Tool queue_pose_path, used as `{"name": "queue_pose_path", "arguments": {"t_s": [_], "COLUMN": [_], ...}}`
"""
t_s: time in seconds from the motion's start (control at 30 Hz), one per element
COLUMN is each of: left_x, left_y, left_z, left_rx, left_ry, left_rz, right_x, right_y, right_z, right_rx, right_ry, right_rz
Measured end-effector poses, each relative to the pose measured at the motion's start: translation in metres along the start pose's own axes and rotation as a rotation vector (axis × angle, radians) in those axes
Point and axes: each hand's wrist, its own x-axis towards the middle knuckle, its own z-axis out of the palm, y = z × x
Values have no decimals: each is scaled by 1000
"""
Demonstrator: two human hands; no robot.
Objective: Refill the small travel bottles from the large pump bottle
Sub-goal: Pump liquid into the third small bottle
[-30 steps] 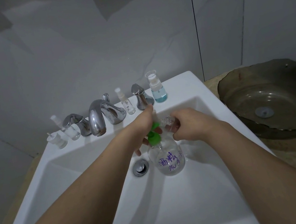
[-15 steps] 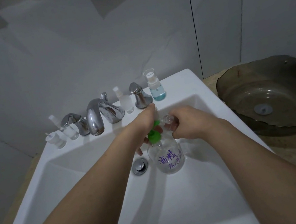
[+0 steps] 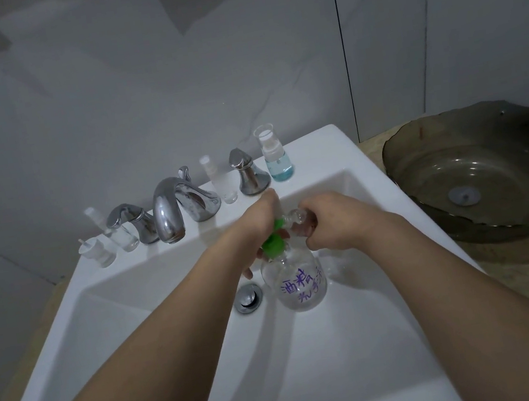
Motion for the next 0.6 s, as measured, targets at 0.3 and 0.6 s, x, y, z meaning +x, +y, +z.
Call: {"name": "queue_pose_path", "arguments": {"t_s": [0.3, 0.6], "left_x": [-2, -2], "left_y": [7, 0], "left_z": [-27, -13], "left_rx": [-72, -37], "left_ry": [-164, -26], "left_rz": [-26, -15], "right_x": [0, 0], "right_y": [0, -1], "right_z": [-1, -1], "right_rx": [17, 33], "right_ry": [24, 33], "right_rz": [-18, -22]}}
